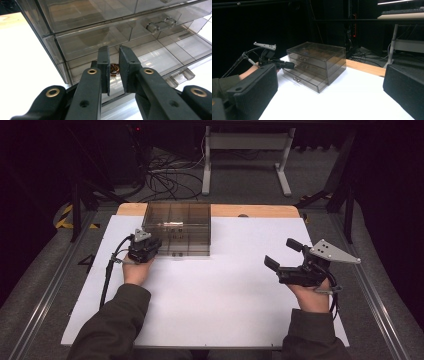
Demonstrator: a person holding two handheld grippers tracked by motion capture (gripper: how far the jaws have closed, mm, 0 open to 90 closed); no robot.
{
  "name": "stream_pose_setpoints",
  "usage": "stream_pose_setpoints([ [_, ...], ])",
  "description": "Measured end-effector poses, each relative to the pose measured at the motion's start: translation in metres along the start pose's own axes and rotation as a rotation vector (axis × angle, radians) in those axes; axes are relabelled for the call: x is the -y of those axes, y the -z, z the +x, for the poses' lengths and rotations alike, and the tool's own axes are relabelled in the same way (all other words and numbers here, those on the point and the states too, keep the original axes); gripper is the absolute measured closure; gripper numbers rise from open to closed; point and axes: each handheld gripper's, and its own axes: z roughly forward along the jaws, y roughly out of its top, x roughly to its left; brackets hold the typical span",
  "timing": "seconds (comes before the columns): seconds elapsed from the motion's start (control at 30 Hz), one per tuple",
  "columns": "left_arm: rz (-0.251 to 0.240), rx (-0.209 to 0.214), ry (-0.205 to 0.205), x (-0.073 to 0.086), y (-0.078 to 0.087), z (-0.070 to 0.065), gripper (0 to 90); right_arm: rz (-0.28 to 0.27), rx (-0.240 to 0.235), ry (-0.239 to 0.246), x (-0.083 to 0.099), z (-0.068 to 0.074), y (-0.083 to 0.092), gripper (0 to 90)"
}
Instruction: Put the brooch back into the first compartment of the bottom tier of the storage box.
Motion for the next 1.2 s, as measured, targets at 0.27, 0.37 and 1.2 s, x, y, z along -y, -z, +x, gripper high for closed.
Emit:
stream_pose_setpoints([
  [0.27, 0.018, -0.004, 0.012, 0.0029, -0.0042, 0.001, 79.5, 0.0, -0.002, 0.0, 0.0, 0.0001, 0.0, 0.4],
  [0.37, 0.016, -0.006, 0.011, 0.0027, -0.0046, 0.0012, 79.5, 0.0, -0.003, 0.0, 0.0, 0.0002, 0.0, 0.4],
  [1.2, 0.025, -0.012, 0.012, 0.0024, -0.0042, 0.0004, 75.3, -0.011, -0.004, -0.002, -0.0016, -0.0002, 0.0033, 0.4],
])
